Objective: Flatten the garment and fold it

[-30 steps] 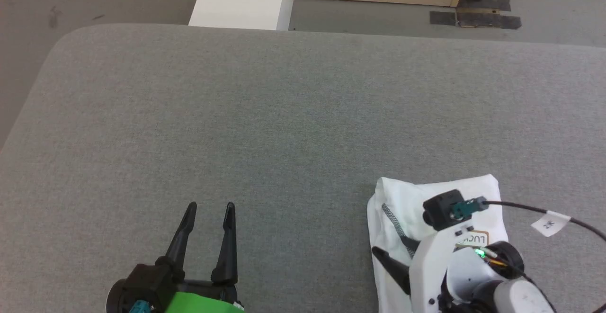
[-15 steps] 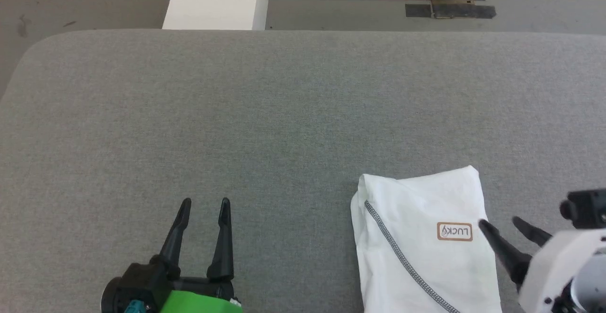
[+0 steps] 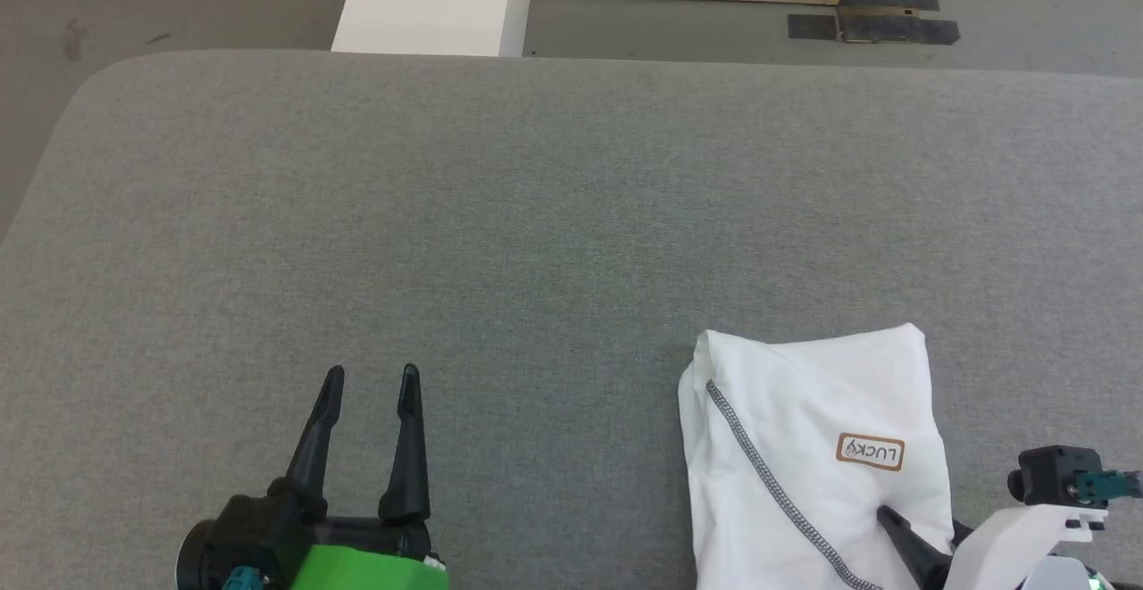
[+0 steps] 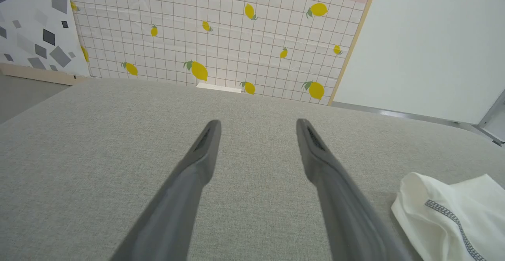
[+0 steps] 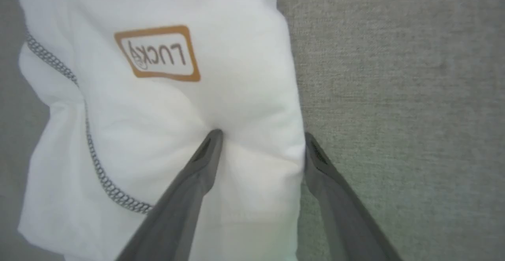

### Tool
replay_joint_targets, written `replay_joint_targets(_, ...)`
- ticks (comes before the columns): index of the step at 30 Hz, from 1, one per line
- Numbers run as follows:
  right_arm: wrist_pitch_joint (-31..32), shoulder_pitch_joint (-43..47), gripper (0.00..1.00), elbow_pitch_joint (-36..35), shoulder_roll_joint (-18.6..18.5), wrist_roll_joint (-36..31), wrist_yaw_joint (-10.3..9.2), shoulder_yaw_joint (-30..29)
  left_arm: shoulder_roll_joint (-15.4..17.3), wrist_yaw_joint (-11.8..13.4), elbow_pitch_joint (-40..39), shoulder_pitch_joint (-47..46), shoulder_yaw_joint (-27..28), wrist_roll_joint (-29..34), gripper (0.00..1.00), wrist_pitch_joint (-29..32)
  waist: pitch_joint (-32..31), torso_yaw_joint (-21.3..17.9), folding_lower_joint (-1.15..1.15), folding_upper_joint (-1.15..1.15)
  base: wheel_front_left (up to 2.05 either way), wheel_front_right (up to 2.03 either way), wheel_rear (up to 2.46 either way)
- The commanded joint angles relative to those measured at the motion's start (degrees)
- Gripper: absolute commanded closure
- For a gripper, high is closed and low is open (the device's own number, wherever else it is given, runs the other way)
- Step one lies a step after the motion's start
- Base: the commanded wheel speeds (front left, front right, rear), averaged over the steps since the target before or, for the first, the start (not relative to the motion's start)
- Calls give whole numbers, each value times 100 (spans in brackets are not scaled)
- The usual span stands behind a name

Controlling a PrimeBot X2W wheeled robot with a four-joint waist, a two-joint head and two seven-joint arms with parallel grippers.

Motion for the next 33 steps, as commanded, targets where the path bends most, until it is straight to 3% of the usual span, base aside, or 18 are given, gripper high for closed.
replay_joint_targets(1,-88,-138,0,141,32,-27,-9,1,3,-15,-24,-16,5,41,0,-27,10,42,0,0,0,0,0)
replay_joint_targets(2,-131,-186,0,269,41,-23,-9,-2,5,-15,-22,-15,4,46,0,-27,7,52,0,0,0,0,0)
replay_joint_targets(3,-177,-297,98,556,62,32,-9,44,6,-17,-21,-19,-9,57,0,-27,-6,70,0,0,0,0,0)
replay_joint_targets(11,-490,-578,100,746,83,62,-9,155,20,-15,-103,-74,-53,121,0,-27,-71,-67,0,0,0,0,0)
replay_joint_targets(21,-502,-1270,100,707,-173,20,-9,-2,88,-36,-106,-162,-75,123,0,-24,-4,-644,0,0,0,0,0)
replay_joint_targets(26,-287,-1809,100,792,-663,-59,-9,-44,137,-67,-96,-310,-120,147,0,9,221,-962,0,0,0,0,0)
replay_joint_targets(33,-30,-2582,100,967,-1653,-194,-9,-78,199,-74,-136,-702,-214,290,0,77,794,-1219,0,0,0,0,0)
